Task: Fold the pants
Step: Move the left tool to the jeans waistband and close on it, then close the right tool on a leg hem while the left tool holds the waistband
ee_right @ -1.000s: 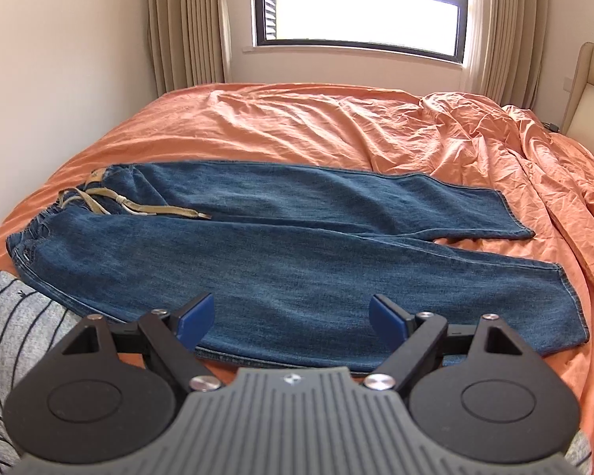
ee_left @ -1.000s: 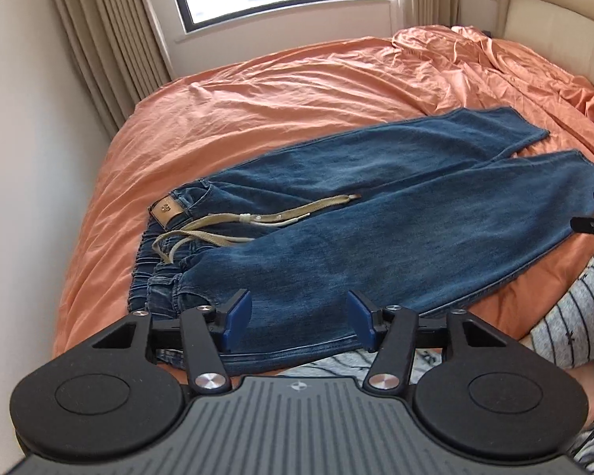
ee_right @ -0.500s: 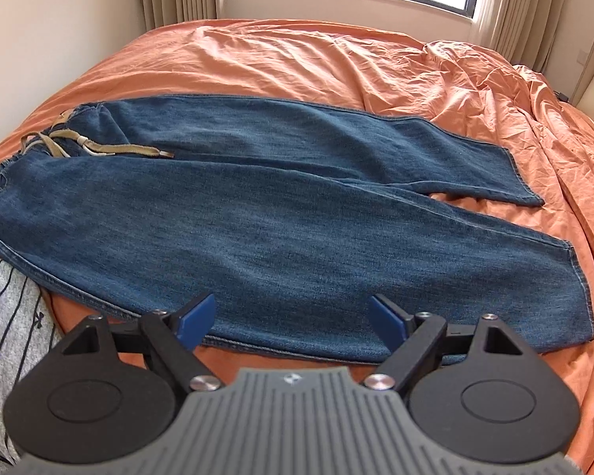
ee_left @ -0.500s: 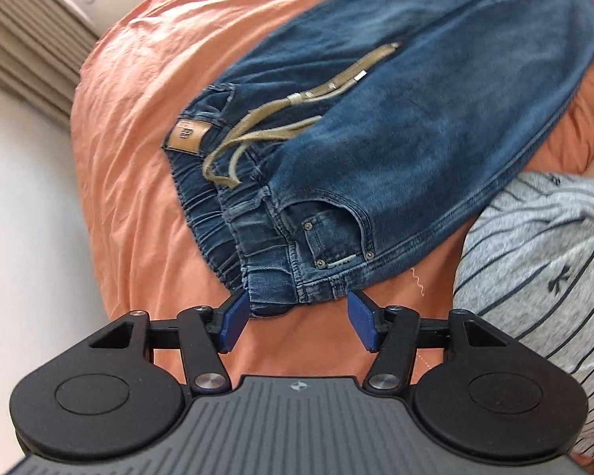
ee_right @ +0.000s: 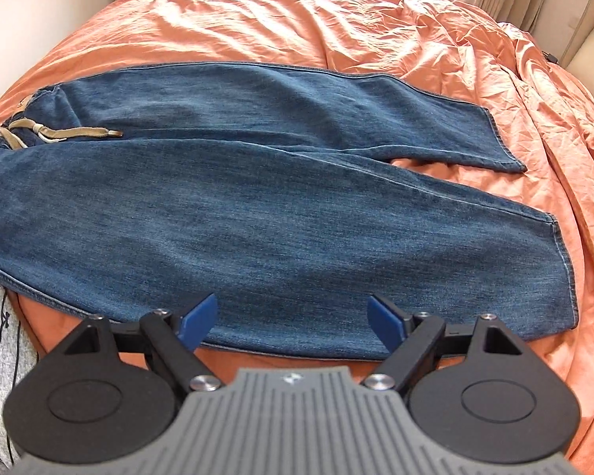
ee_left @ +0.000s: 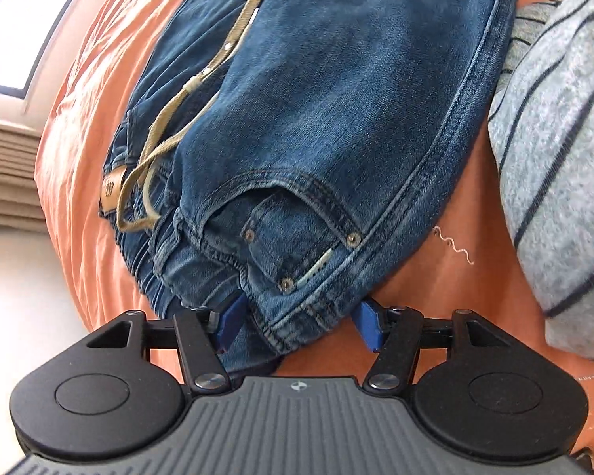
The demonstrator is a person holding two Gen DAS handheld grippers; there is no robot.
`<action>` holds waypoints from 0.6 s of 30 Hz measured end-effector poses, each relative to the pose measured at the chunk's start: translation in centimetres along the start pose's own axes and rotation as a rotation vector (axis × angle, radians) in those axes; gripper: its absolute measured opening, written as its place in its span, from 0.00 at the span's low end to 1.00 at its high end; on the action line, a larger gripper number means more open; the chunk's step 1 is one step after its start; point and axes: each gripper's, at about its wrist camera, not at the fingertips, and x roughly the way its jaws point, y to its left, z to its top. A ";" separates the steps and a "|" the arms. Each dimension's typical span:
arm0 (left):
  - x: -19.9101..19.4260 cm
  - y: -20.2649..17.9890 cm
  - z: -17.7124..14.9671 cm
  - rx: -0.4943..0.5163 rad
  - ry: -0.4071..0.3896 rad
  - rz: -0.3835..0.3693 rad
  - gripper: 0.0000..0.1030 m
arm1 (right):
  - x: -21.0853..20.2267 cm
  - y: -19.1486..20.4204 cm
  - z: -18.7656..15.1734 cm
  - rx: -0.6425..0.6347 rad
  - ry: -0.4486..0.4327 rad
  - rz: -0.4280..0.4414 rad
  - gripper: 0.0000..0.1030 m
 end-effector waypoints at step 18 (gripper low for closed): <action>-4.6 5.8 2.9 -0.584 -0.081 0.046 0.09 | -0.2 -16.3 -1.4 -0.460 0.278 -0.166 0.39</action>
